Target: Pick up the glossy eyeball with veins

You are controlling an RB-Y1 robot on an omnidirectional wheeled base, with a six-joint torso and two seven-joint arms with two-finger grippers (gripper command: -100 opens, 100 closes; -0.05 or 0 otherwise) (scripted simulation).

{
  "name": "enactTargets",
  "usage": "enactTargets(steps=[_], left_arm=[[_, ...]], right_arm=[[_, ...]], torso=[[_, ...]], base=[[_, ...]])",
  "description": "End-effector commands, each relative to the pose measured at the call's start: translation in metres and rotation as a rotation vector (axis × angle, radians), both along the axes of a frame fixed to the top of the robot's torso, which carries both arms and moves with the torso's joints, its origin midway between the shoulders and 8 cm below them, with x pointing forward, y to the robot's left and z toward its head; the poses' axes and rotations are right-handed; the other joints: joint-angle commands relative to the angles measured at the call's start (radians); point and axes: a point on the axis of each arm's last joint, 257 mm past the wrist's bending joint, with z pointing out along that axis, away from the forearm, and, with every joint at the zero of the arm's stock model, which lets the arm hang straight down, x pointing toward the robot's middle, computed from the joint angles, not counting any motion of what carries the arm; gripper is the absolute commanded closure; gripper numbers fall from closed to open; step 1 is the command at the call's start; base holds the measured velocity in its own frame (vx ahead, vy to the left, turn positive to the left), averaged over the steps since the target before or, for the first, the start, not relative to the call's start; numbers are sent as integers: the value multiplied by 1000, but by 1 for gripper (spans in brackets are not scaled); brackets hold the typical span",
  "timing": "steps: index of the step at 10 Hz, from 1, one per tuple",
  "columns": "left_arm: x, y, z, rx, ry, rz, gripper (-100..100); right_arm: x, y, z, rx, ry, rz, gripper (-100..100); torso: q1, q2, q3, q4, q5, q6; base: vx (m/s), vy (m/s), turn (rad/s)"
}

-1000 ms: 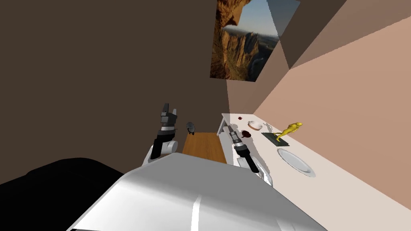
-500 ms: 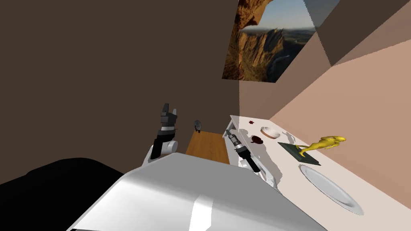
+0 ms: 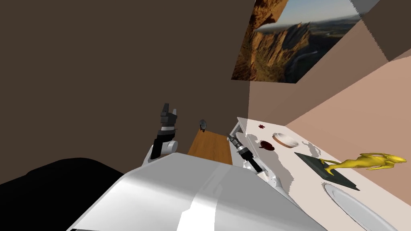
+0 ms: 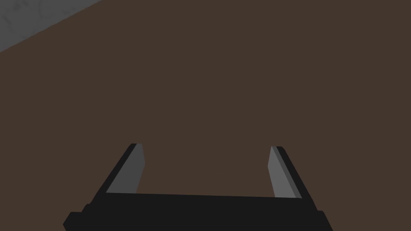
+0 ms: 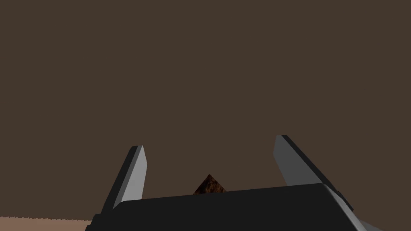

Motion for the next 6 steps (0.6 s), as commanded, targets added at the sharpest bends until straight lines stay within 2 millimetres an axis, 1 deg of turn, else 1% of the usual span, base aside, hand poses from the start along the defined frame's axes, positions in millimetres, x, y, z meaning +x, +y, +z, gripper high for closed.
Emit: enactTargets(steps=[1, 2, 3, 4, 5, 6], left_arm=[[0, 0, 0, 0, 0, 0, 0], [0, 0, 0, 0, 0, 0, 0], [0, 0, 0, 0, 0, 0, 0], [0, 0, 0, 0, 0, 0, 0], [0, 0, 0, 0, 0, 0, 0], [0, 0, 0, 0, 0, 0, 0]], right_arm=[[-2, -14, -20, -53, 39, -11, -100], [-6, -31, -40, -137, 77, -5, -100], [-7, -39, -47, -150, 93, -16, -100], [-13, -60, -70, -228, 138, -19, -100], [-14, -69, -72, -249, 147, -23, -100], [-21, -86, -87, -322, 180, -17, -100]], torso=[[0, 0, 0, 0, 0, 0], [-1, 0, 0, 0, 0, 1], [0, 1, 0, 0, 0, 0], [-1, 0, 0, 0, 0, 1], [-1, -1, 0, 0, 0, 1], [-2, -1, 0, 0, 0, 1]], base=[[-93, 17, 263], [-102, 25, 318], [-81, 19, 310], [-72, 24, 367], [-63, 14, 226], [-90, 12, 364]])
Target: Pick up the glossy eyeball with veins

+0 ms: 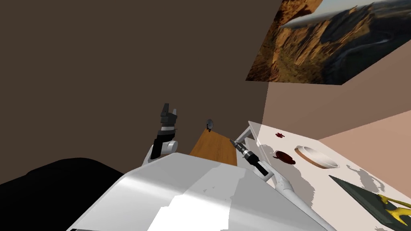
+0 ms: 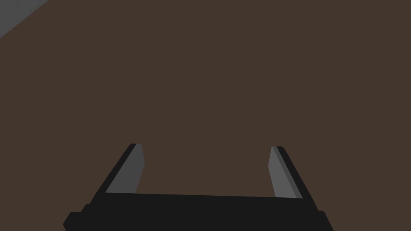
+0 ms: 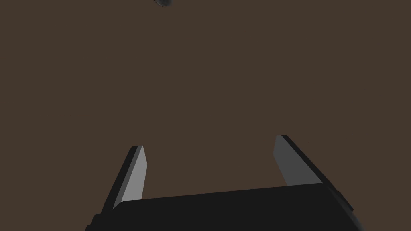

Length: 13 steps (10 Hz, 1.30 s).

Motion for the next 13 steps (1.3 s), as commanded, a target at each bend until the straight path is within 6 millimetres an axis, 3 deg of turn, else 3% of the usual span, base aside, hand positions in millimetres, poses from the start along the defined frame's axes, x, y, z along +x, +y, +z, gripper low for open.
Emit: enactTargets(steps=[1, 2, 3, 4, 5, 6, 7, 8, 9, 10, 11, 13], left_arm=[[0, 0, 0, 0, 0, 0, 0], [0, 0, 0, 0, 0, 0, 0], [0, 0, 0, 0, 0, 0, 0], [0, 0, 0, 0, 0, 0, 0], [0, 0, 0, 0, 0, 0, 0], [0, 0, 0, 0, 0, 0, 0], [0, 0, 0, 0, 0, 0, 0], [0, 0, 0, 0, 0, 0, 0], [0, 0, 0, 0, 0, 0, 0], [0, -1, 0, 0, 0, -2, 0], [1, -2, 0, -1, 0, -5, 0], [1, -2, 0, -2, -1, -8, 0]], right_arm=[[-7, -30, -14, -67, 39, -14, -100], [-16, -54, -30, -145, 82, -15, -100], [-19, -68, -33, -169, 96, -26, -100], [-32, -99, -50, -251, 147, -35, -100], [-33, -108, -49, -270, 152, -38, -100], [-46, -138, -57, -354, 194, -37, -100], [-50, -151, -60, -370, 210, -52, -100], [-64, -179, -66, -447, 252, -51, -100], [-70, -195, -67, -469, 269, -68, -100], [-88, -232, -68, -557, 319, -74, -100], [-91, -239, -69, -565, 329, -84, -100], [-115, -282, -67, -656, 390, -100, -100]], torso=[[0, 0, 0, 0, 0, 0], [0, 0, 0, 0, 0, 1], [1, -1, 0, 0, 0, 0], [0, -1, 0, 0, 0, 2], [1, 0, 0, 0, 0, 1], [0, -1, -1, 0, 0, 1], [0, -1, -1, 0, 0, 1], [0, -1, -1, 0, 0, 2], [0, -1, -1, 0, 0, 0], [2, -1, 0, 0, 1, 0], [6, 0, 0, 1, 2, -3], [12, 2, 2, 1, 4, -6]], base=[[-75, 14, 257], [-78, 30, 463], [-70, 22, 190], [-74, 39, 280], [-53, 29, 185], [-63, 35, 317], [-57, 24, 196], [-65, 30, 318], [-49, 15, 133], [-51, 28, 289], [-45, 26, 136], [-50, 28, 183]])
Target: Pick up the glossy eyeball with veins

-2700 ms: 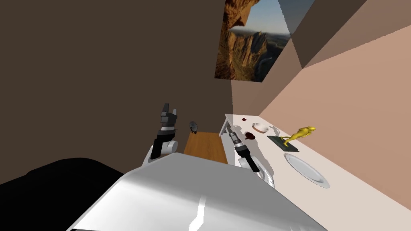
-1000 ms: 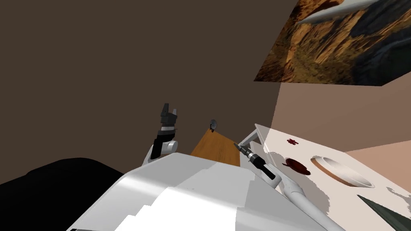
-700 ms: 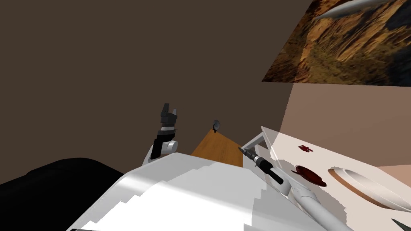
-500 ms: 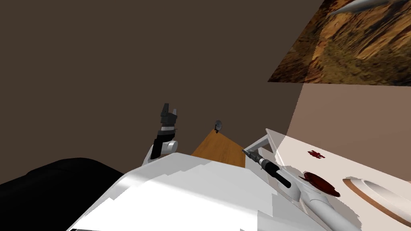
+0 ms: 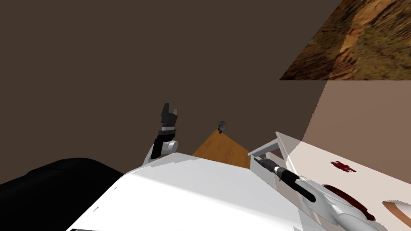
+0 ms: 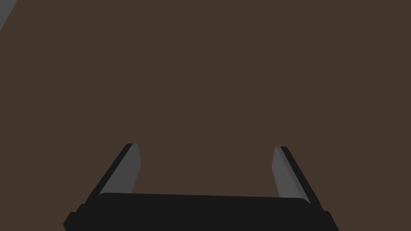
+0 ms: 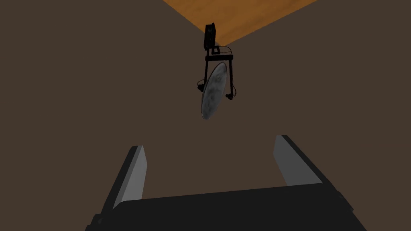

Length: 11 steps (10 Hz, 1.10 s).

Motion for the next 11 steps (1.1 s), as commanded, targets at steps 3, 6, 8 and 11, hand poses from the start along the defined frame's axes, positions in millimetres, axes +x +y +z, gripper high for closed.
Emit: enactTargets(steps=[3, 6, 8, 11], left_arm=[[0, -1, 0, -1, 0, -3, 0], [0, -1, 0, -1, 0, -4, 0], [0, -1, 0, -1, 0, -4, 0], [0, -1, 0, -1, 0, -5, 0]], right_arm=[[-31, -55, 7, -109, 74, -32, -100], [-56, -92, 15, -189, 133, -49, -100], [-78, -121, 25, -256, 186, -55, -100], [-104, -150, 36, -321, 243, -69, -100]], torso=[[5, 1, 1, 0, 2, -2], [8, 0, 0, 1, 2, -3], [7, 0, 0, 0, 2, -3], [9, 0, 0, 1, 3, -4]], base=[[-36, 20, 119], [-24, 16, 102], [-16, 10, 88], [-20, 12, 87]])
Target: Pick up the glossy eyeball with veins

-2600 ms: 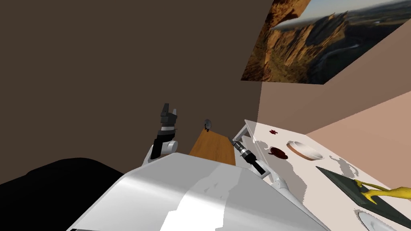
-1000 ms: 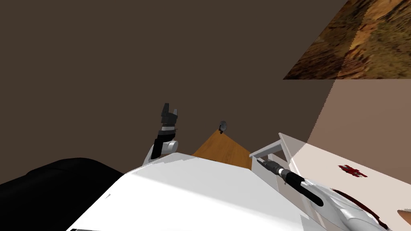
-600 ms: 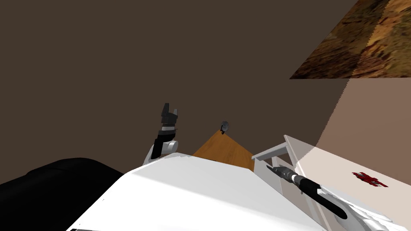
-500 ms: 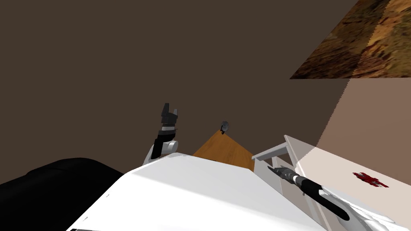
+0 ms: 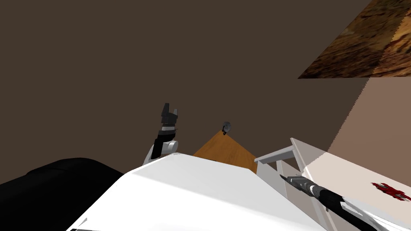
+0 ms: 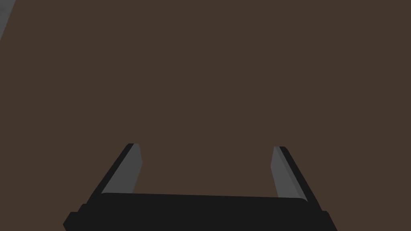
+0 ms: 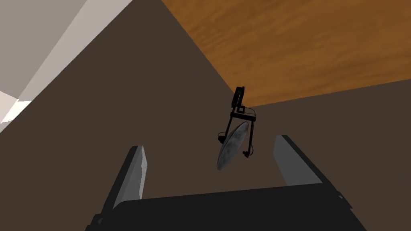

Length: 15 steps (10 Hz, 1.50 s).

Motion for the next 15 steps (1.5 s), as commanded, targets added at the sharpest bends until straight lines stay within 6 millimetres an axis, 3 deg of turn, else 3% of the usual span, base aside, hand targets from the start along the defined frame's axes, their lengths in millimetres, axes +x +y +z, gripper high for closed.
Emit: enactTargets(steps=[1, 2, 3, 5, 6, 7, 9, 11, 12, 13, 14, 15], left_arm=[[0, 0, 0, 0, 0, 0, 0], [0, 0, 0, 0, 0, -1, 0], [0, 0, 0, 0, 0, -1, 0], [0, 0, 0, 0, 0, -1, 0], [0, 0, 0, 0, 0, -1, 0], [0, 0, 0, 0, 0, -1, 0], [0, 0, 0, 0, 0, -1, 0], [0, 0, 0, 0, 0, -1, 0], [0, 0, 0, 0, 0, -1, 0], [0, -1, 0, 0, -1, -2, 0], [0, -1, 0, 0, -1, -2, 0], [0, -1, 0, 0, -1, -2, 0]], right_arm=[[-35, -37, 18, -85, 83, -17, -100], [-45, -48, 22, -103, 93, -40, -100], [-73, -71, 34, -156, 150, -59, -100], [-73, -71, 34, -156, 150, -59, -100], [-97, -87, 44, -196, 204, -71, -100], [-81, -71, 35, -167, 188, -33, -100], [-100, -90, 45, -200, 207, -77, -100], [-150, -113, 59, -258, 311, -104, -100], [-145, -114, 61, -260, 302, -105, -100], [-148, -127, 75, -286, 296, -134, -100], [-158, -129, 75, -290, 309, -145, -100], [-193, -122, 63, -283, 398, -125, -100]], torso=[[0, 0, 0, 0, 0, 0], [1, 1, 1, 0, 1, -1], [1, 1, 1, 0, 0, 0], [2, 1, 1, 0, 0, 0], [1, 0, 0, 0, 0, 0], [1, 0, 0, 0, 0, 0], [1, 0, 0, 0, 0, 0], [0, 0, 0, 0, 0, 0], [-5, 0, 0, -1, 0, 3], [-9, 1, 0, -1, 0, 4], [-10, 2, 1, -1, 0, 4], [-9, 2, 1, 0, -1, 4]], base=[[-39, 16, 250], [-31, 5, 76], [-29, 10, 81], [-9, 3, 32], [-6, -1, 101], [-9, -9, 46], [0, 0, 0], [-4, -21, 107], [-8, -21, 32], [-11, -23, -33], [-6, -16, -9], [-7, -74, 85]])
